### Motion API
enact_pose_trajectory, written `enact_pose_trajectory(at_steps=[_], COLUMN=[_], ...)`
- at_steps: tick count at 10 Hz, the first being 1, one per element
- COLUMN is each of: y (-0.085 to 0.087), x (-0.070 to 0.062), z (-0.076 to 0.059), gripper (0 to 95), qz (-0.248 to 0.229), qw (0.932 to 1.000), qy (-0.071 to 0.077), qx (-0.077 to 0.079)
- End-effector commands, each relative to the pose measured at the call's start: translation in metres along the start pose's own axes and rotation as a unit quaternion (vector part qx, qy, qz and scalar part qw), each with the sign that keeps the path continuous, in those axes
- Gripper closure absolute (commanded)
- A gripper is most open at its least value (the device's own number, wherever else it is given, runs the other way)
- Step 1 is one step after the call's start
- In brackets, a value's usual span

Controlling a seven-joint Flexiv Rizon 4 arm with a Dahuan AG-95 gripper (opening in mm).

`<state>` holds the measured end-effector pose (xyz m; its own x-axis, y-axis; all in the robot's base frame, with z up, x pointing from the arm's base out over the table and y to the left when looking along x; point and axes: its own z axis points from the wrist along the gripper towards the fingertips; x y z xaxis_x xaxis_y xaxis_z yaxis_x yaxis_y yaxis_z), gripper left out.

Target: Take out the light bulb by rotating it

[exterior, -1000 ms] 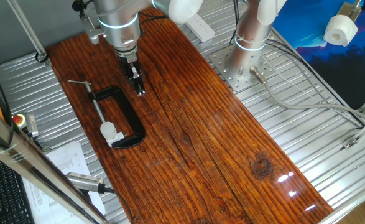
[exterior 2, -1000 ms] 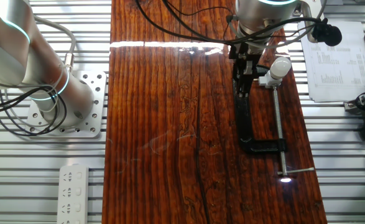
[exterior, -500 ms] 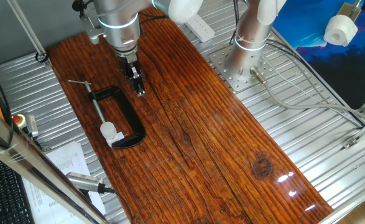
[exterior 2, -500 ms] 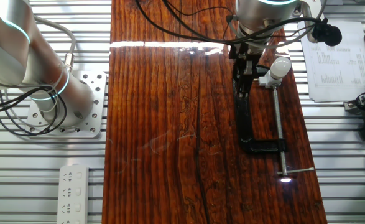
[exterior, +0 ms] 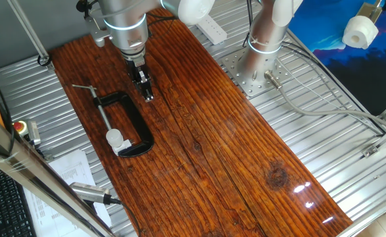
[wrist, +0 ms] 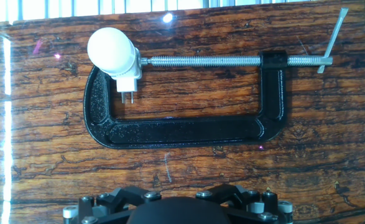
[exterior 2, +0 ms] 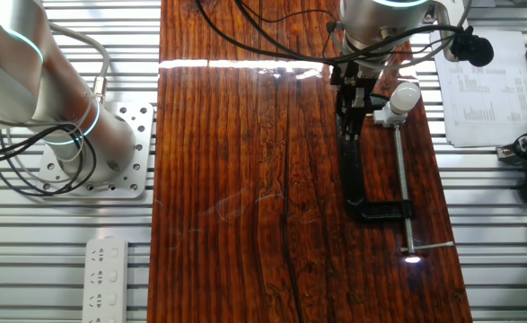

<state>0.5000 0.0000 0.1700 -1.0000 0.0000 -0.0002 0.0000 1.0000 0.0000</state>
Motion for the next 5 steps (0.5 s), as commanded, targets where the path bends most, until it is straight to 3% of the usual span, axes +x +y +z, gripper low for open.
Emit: enact_pose_trajectory(at_steps=[1, 5], y=[0.0, 0.0002], x=[0.0001, 0.0002], z=[0.0, -0.0004], gripper=[95.0, 95.0], qz=[-0.082, -0.082], qw=[0.9964, 0.9965], qy=[0.008, 0.013], qx=[-0.021, -0.014])
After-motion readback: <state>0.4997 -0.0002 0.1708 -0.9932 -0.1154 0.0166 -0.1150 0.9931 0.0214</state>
